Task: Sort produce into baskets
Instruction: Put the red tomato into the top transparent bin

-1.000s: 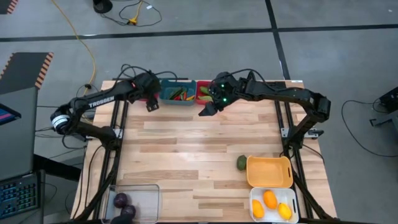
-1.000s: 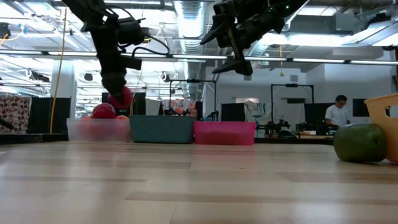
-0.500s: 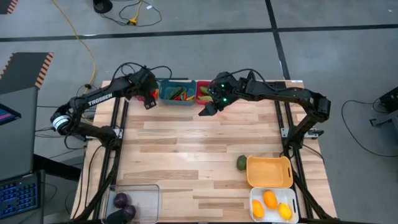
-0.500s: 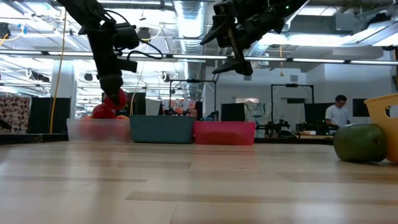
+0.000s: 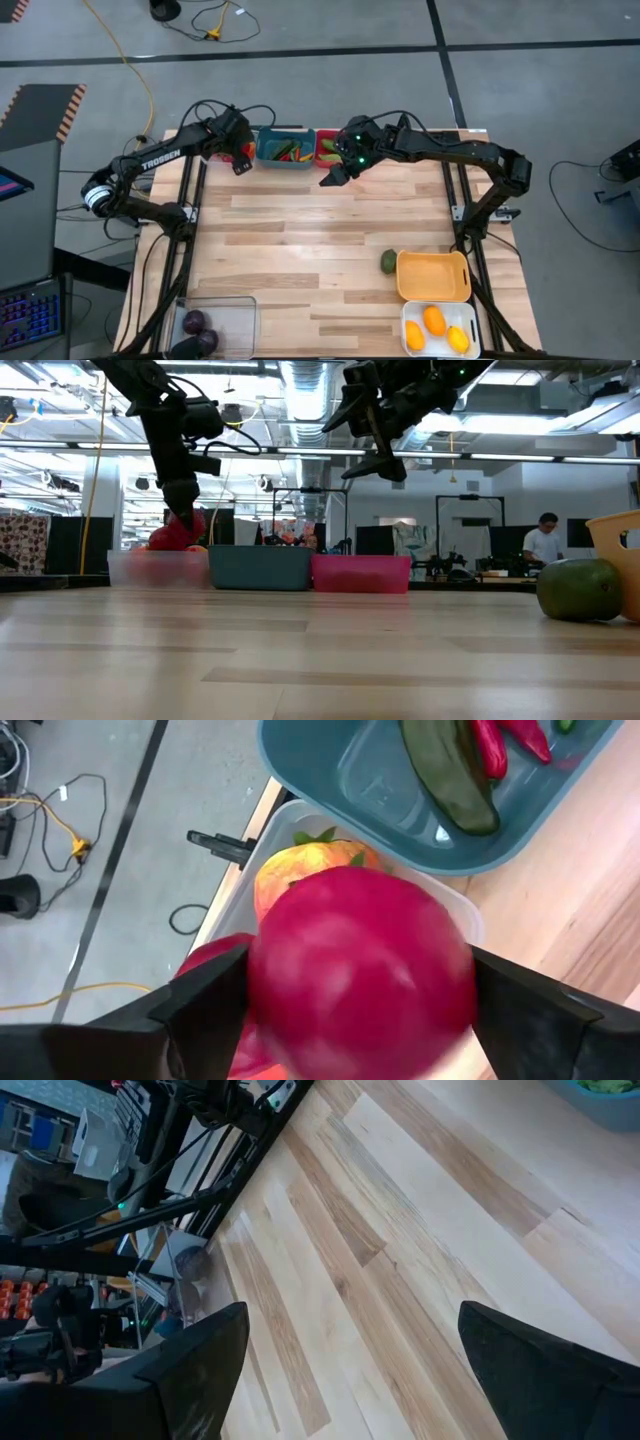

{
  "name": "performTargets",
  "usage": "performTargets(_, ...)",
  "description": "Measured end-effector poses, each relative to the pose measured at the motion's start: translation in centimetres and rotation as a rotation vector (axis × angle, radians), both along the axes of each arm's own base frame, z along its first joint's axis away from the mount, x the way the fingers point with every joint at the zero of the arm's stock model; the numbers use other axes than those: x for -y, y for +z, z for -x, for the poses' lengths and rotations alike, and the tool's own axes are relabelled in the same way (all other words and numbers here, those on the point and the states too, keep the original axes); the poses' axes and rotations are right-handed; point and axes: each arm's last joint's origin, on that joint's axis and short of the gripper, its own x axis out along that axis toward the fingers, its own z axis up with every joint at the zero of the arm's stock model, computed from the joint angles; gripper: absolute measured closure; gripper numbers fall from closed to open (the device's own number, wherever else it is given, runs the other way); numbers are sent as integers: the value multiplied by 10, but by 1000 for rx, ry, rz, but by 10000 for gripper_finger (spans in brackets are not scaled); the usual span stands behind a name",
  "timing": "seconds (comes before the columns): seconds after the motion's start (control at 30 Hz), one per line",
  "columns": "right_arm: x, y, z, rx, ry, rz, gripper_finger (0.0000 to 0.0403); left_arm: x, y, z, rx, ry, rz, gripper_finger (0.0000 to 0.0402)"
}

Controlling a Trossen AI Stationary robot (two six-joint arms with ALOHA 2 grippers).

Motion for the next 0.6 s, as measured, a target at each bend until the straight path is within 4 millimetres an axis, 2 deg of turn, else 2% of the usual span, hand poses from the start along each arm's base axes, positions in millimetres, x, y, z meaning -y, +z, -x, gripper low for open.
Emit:
performTargets(0.43, 0, 0, 0, -1, -2, -3, 17, 0, 1, 0, -5, 1, -8, 75)
performTargets(0.6, 0, 0, 0, -2, -2, -3, 17, 7, 14, 6, 67, 23, -35, 75)
